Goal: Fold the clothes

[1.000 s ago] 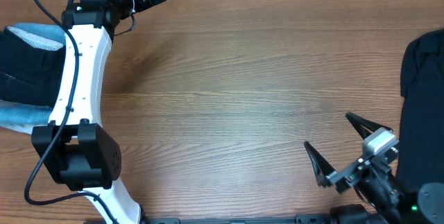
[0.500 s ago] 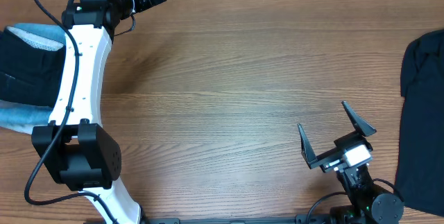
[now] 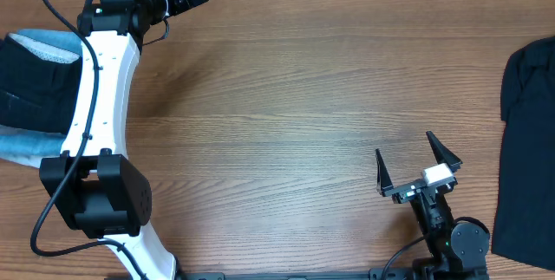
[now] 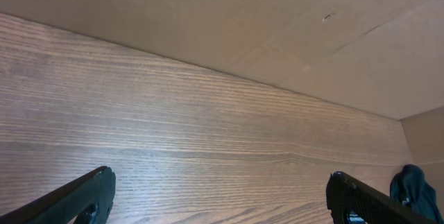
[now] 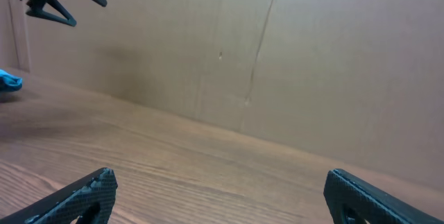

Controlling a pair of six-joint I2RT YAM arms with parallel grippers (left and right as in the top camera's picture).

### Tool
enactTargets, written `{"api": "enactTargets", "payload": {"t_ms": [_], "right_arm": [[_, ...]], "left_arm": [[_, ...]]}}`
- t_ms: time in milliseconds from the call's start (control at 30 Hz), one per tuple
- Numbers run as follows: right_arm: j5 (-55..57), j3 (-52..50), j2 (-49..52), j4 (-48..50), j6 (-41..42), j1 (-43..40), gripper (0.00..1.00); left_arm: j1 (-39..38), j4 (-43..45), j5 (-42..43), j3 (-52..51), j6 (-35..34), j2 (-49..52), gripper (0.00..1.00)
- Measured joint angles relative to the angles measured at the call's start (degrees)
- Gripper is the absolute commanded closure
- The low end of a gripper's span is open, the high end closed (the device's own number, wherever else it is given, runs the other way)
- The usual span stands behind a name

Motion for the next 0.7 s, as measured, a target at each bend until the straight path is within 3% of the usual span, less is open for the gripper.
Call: {"api": "enactTargets", "payload": {"t_ms": [233, 700], "right_arm": [[1.0, 0.0, 0.0, -7.8, 0.0, 0.0, 0.00], [1.1, 0.0, 0.0, -7.8, 0.0, 0.0, 0.00]], "left_arm": [[0.0, -1.2, 0.0, 0.0, 0.0, 0.0, 0.00], [0.0, -1.2, 0.0, 0.0, 0.0, 0.0, 0.00]]}}
